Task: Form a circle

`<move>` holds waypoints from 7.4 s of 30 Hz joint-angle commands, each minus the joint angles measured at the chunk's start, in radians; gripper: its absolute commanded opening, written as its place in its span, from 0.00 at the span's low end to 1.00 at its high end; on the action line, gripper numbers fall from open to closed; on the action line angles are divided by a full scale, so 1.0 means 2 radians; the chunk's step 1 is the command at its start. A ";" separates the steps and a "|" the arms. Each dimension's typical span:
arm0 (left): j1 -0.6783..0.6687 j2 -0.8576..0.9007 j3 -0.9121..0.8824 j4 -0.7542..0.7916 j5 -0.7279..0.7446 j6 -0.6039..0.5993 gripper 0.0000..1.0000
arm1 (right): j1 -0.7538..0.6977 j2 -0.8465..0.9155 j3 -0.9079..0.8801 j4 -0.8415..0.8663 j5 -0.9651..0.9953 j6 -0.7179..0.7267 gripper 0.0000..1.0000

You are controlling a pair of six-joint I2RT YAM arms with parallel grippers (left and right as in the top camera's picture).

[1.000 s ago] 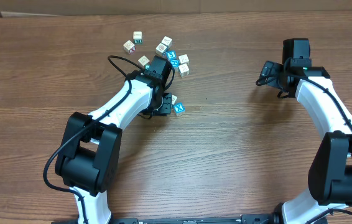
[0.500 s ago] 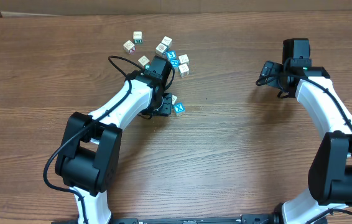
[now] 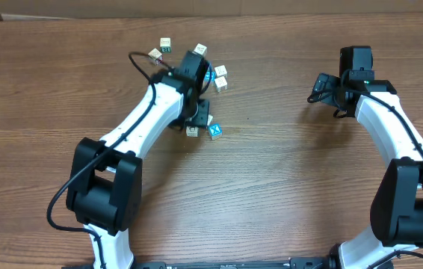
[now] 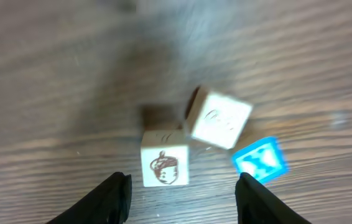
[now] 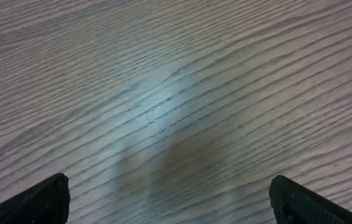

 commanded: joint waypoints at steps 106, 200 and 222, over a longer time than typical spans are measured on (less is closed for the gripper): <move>0.006 0.153 0.129 0.008 0.053 0.100 0.04 | -0.001 -0.006 0.004 0.003 0.004 0.000 1.00; 0.025 0.144 0.123 -0.096 0.021 0.035 0.04 | -0.001 -0.006 0.004 0.003 0.004 0.000 1.00; 0.030 0.144 0.123 -0.106 -0.024 0.006 0.05 | -0.001 -0.006 0.004 0.003 0.004 0.000 1.00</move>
